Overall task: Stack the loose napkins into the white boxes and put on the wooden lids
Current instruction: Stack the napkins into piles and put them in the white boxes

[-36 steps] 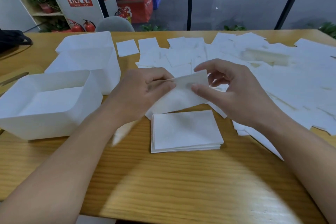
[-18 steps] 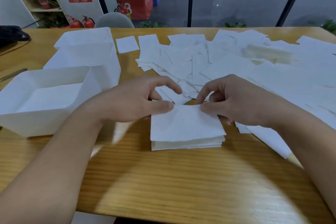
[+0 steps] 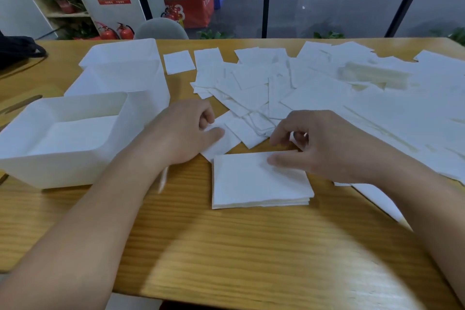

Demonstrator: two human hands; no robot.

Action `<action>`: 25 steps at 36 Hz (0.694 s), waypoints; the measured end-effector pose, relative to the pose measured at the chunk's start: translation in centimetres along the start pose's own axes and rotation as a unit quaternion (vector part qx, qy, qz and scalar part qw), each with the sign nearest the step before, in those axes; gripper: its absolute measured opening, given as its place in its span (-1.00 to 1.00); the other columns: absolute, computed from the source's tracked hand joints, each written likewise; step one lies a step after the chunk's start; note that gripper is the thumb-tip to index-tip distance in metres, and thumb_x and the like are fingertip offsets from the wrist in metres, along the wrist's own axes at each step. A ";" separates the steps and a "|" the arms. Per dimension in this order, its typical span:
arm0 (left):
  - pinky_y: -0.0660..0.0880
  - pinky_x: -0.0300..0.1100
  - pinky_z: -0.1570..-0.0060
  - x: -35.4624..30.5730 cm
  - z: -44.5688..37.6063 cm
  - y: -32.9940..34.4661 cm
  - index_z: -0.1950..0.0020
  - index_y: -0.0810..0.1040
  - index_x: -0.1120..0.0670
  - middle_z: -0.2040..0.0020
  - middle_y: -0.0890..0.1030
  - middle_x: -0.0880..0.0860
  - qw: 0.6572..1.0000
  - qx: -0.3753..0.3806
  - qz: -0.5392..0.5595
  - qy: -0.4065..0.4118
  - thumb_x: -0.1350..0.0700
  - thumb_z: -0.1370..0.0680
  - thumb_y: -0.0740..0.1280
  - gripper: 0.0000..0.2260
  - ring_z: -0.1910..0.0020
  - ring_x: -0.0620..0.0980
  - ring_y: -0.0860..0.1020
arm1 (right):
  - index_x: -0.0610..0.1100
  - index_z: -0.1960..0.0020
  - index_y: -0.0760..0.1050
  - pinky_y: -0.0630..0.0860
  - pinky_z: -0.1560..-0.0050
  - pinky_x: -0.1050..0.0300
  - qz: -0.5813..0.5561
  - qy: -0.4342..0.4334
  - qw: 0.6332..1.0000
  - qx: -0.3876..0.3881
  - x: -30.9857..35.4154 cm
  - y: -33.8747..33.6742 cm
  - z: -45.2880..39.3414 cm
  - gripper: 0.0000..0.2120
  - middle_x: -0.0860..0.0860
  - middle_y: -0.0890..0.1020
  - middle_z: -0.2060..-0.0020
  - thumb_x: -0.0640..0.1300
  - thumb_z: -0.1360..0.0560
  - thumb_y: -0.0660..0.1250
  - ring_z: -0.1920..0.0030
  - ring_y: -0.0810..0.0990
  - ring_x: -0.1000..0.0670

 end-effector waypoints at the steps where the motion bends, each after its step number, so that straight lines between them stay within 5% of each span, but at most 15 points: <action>1: 0.60 -0.07 -0.02 0.1 0.0 0.2 -0.14 0.57 -0.13 -0.03 0.58 -0.16 1.000 0.003 -0.015 -0.003 -0.22 -0.62 0.45 -0.77 0.03 -0.14 0.56 | 0.17 0.03 0.67 0.48 0.16 0.27 -0.001 -0.003 1.000 0.014 0.2 0.4 0.1 -0.81 0.24 0.62 0.06 0.22 -0.46 0.58 0.10 0.56 0.16; 14: 0.40 -0.08 0.07 -0.1 -0.6 1.4 -0.04 0.50 -0.09 -0.02 0.52 -0.12 1.000 0.001 -0.028 0.004 -0.08 -0.74 0.30 -0.87 -0.11 0.00 0.49 | 0.17 0.06 0.66 0.45 0.14 0.27 -0.013 -0.023 0.999 0.019 0.5 1.7 -0.2 -0.86 0.22 0.63 0.04 0.14 -0.48 0.59 0.06 0.60 0.14; 18: 0.55 0.02 -0.06 0.1 -0.3 -0.4 -0.16 0.51 -0.10 -0.07 0.60 -0.10 0.997 -0.061 0.017 -0.035 -0.06 -0.73 0.32 -0.92 -0.07 -0.01 0.56 | 0.16 0.04 0.67 0.49 0.12 0.26 -0.019 -0.027 0.999 0.019 0.6 1.8 -0.2 -0.86 0.19 0.63 0.04 0.13 -0.48 0.59 0.05 0.59 0.12; 25: 0.46 -0.17 -0.24 -0.4 0.4 -3.0 -0.32 0.56 -0.16 -0.29 0.63 -0.14 0.974 -0.211 0.087 0.011 0.10 -0.66 0.42 -0.73 -0.31 -0.12 0.55 | 0.19 -0.02 0.66 0.48 0.10 0.28 0.008 -0.023 1.000 0.011 0.5 1.7 -0.3 -0.84 0.23 0.62 0.00 0.16 -0.49 0.57 0.02 0.59 0.15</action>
Point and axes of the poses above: each hand's wrist, its own z-axis away from the middle knuckle, its own y-axis out of the palm, x = y × z, the point moved 7 cm from there along -z, towards the middle knuckle
